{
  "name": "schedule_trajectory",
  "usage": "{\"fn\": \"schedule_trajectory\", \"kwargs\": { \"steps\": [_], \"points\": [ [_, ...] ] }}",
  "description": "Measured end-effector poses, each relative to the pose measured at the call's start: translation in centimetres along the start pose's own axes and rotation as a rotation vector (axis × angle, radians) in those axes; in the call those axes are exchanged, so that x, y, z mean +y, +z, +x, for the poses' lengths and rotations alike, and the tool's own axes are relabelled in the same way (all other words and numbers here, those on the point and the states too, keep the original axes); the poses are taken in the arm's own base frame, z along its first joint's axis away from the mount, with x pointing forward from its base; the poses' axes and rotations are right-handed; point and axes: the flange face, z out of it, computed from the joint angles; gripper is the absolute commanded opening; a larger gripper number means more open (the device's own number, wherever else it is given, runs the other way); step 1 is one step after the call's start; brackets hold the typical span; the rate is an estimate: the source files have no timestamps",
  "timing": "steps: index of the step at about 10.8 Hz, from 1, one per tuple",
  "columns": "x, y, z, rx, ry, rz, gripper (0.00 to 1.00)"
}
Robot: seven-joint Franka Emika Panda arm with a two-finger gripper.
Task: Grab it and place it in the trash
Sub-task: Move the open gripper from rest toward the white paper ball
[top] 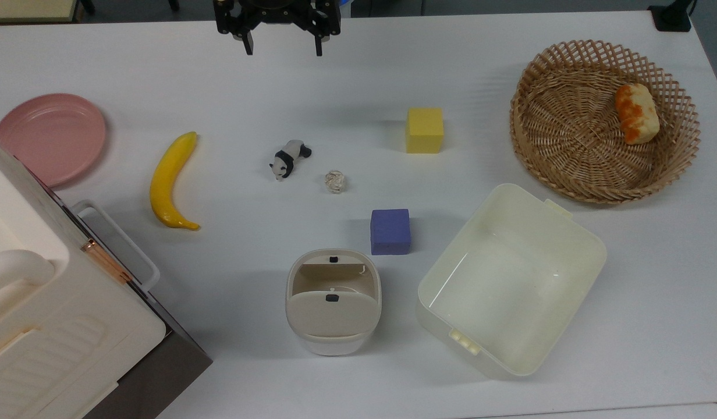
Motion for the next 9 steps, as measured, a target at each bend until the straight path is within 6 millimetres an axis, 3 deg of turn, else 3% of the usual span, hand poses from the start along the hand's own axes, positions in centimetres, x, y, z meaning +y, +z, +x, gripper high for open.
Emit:
{"fn": "schedule_trajectory", "kwargs": {
  "steps": [9],
  "points": [
    [-0.05, 0.23, -0.2, -0.019, -0.001, 0.0, 1.0]
  ]
}}
